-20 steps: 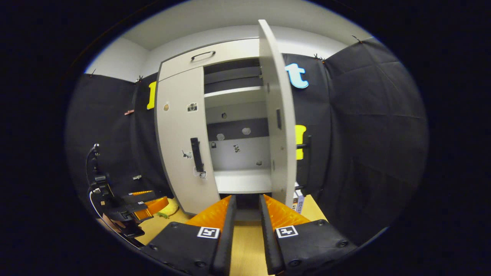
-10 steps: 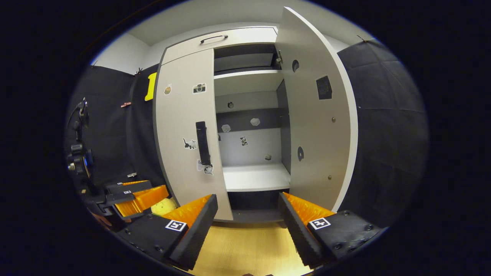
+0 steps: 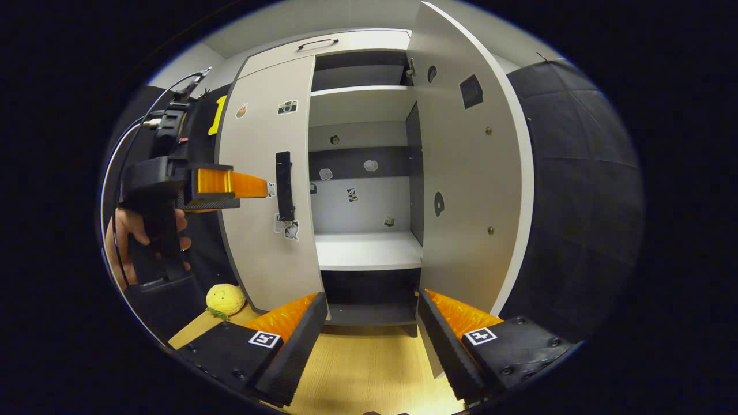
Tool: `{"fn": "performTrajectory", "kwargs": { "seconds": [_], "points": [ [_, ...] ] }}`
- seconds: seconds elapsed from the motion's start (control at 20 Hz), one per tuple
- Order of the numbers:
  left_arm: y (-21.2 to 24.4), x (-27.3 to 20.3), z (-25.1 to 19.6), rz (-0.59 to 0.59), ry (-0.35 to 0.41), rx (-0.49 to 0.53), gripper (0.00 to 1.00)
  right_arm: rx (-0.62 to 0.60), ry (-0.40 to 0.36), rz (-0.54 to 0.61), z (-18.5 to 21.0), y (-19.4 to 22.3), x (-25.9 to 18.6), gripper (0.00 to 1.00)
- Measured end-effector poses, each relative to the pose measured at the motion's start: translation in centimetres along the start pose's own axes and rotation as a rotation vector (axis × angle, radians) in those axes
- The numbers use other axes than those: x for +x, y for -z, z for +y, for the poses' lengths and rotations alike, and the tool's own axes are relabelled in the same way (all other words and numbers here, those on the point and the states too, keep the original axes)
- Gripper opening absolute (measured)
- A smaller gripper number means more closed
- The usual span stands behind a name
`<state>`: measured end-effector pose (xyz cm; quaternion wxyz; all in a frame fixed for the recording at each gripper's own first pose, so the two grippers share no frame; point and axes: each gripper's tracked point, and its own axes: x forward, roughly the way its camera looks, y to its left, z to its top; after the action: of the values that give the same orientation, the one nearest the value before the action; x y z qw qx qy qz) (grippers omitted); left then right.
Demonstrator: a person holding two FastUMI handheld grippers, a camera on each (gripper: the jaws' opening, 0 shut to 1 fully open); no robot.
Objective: Open the right door of the double-door shoe cabinet with the right hand, and open the left door with the left hand.
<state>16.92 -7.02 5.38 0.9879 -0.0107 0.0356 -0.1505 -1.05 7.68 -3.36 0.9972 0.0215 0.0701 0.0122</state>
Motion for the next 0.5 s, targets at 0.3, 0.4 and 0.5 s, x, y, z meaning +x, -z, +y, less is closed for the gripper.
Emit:
{"fn": "performTrajectory", "kwargs": {
  "seconds": [0.3, 0.4, 0.5],
  "points": [
    [-1.9, 4.4, -1.1, -0.043, -0.082, 0.123, 0.88, -0.035, -0.054, 0.004, 0.5, 0.6, 1.2, 1.0],
    [-1.9, 5.4, -1.2, -0.034, -0.109, 0.131, 0.87, -0.011, -0.078, 0.016, 0.9, 1.2, 1.4, 1.0],
    [-1.7, 6.4, -1.1, -0.024, -0.132, 0.145, 0.82, 0.013, -0.091, 0.032, 0.9, 1.9, 1.5, 1.0]
  ]
}}
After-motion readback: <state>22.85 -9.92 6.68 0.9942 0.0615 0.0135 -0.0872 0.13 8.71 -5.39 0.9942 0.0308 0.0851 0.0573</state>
